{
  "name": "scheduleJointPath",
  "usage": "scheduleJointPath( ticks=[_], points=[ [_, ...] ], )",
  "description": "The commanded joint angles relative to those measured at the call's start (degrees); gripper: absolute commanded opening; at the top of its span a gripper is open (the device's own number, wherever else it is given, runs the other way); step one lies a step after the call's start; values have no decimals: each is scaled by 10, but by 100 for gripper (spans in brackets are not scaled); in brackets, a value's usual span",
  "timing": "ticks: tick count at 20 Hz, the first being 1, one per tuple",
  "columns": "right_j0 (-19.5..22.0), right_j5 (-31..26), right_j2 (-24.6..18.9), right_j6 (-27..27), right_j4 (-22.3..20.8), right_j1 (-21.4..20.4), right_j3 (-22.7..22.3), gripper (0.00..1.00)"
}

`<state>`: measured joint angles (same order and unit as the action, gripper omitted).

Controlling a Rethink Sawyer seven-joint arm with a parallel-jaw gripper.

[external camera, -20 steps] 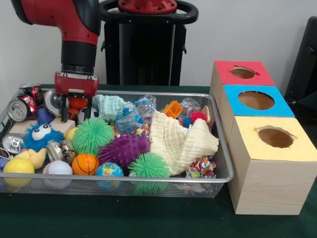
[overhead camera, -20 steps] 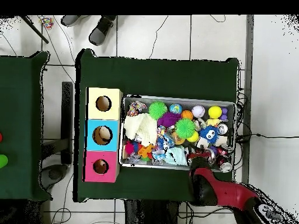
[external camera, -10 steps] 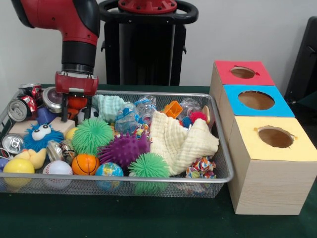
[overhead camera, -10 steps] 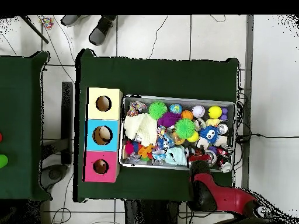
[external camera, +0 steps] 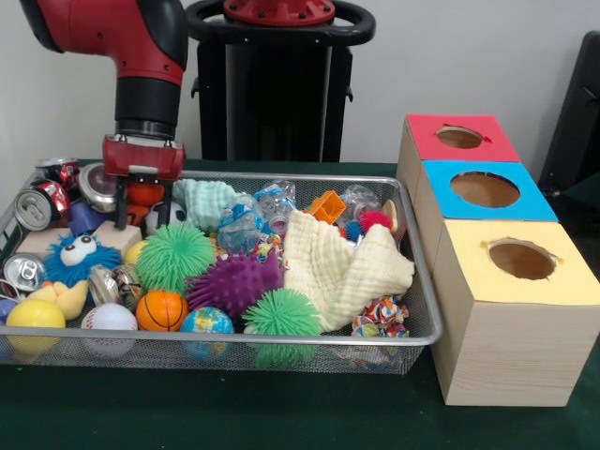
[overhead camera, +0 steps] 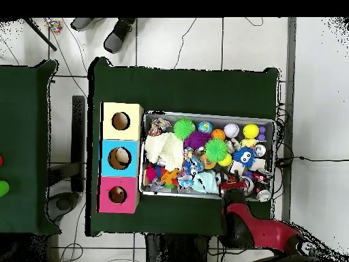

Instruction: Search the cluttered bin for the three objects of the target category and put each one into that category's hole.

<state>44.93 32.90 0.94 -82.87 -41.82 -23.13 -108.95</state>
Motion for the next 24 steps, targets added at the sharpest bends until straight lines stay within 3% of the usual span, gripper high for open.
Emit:
scheduleJointPath(
  ticks=[1,4,5,24],
  points=[
    [44,-206,3,-45,-43,131,32,100],
    [52,-212,-1,-44,-50,131,33,100],
    [50,-210,1,-43,-52,131,34,0],
    [51,-249,-11,-44,-35,115,32,0]
  ],
)
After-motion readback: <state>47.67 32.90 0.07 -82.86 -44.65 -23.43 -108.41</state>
